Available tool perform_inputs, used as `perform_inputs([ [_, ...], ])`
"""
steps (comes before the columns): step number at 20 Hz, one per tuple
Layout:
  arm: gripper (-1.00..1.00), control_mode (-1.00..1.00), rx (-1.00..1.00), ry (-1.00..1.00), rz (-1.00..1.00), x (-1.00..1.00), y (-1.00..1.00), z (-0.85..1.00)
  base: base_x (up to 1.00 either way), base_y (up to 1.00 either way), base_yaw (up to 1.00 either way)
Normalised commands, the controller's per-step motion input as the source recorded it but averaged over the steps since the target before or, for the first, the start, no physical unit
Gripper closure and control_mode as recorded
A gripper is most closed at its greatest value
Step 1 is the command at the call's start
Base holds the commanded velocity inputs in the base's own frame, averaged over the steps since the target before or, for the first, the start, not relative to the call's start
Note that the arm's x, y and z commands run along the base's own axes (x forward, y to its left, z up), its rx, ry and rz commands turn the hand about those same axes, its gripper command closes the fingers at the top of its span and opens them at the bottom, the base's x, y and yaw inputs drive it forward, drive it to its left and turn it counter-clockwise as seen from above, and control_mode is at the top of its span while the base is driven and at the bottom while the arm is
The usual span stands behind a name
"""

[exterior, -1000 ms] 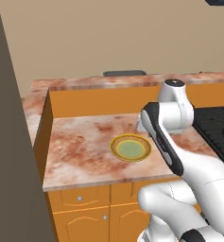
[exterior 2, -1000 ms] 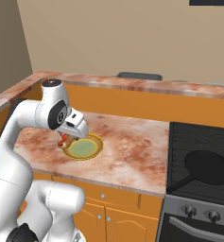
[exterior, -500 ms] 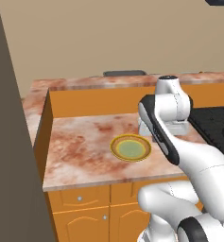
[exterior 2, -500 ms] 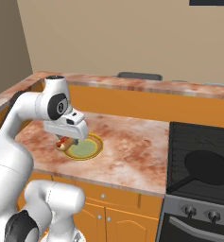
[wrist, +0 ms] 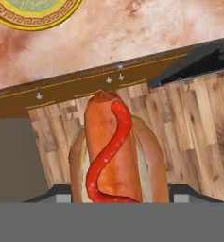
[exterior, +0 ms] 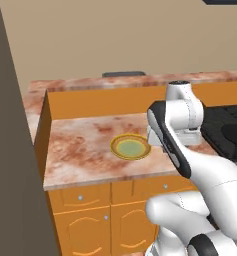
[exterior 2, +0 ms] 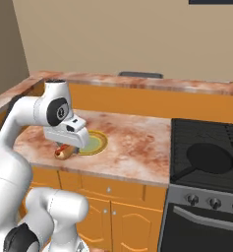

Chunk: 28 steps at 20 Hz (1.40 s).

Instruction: Place the cold items (mango and squash) from the fridge in one tupperware on the dining counter. Place the warm items (kebab skewer and hot dog) in the stove area in another tupperware.

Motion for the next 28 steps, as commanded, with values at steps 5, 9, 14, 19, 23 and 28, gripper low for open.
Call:
perform_inputs([
  [5,1.00,1.00,0.00,0.00,0.00,0.00,0.00,0.00,-0.45,-0.48,-0.68],
  [9,1.00,1.00,0.00,0.00,0.00,0.00,0.00,0.00,0.00,-0.63,-0.83],
  [14,1.00,1.00,0.00,0.00,0.00,0.00,0.00,0.00,0.00,-0.69,-0.82],
  [19,1.00,1.00,0.00,0.00,0.00,0.00,0.00,0.00,0.02,-0.95,-0.68],
  [23,1.00,1.00,0.00,0.00,0.00,0.00,0.00,0.00,0.79,-1.00,-0.05],
  [28,1.00,1.00,0.00,0.00,0.00,0.00,0.00,0.00,1.00,-0.91,0.38],
])
